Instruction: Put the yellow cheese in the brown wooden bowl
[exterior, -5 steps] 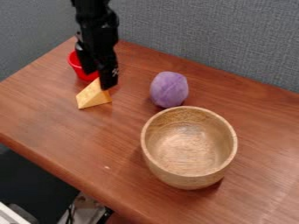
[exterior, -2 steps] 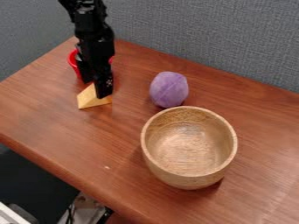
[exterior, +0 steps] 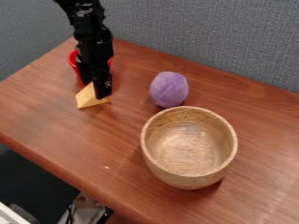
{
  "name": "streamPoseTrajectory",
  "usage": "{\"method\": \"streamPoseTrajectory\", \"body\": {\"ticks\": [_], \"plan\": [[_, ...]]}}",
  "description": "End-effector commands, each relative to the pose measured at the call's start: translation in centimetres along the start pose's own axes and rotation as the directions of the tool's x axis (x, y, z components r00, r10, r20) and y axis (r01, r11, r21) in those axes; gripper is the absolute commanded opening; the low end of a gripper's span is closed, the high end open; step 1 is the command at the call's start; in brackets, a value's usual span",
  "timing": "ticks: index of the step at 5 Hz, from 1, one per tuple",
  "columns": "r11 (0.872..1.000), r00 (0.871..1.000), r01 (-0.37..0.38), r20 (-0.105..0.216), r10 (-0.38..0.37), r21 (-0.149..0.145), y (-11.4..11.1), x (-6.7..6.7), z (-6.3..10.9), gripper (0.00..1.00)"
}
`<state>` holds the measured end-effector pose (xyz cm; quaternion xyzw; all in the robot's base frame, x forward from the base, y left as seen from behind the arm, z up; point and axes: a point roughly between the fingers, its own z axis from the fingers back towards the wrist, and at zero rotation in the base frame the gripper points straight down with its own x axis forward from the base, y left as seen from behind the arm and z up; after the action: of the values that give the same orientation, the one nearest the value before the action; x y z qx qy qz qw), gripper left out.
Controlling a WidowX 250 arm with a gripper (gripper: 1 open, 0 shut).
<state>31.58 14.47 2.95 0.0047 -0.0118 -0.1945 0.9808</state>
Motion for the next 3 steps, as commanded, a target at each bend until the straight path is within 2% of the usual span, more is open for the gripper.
{"method": "streamPoseTrajectory", "body": {"ticks": [1,3], "plan": [[0.999,0.999,-0.009,0.044,0.008,0.037,1.33,0.44,1.21,1.00],[0.999,0.999,-0.019,0.051,0.017,0.038,1.67,0.54,0.89,1.00]]}}
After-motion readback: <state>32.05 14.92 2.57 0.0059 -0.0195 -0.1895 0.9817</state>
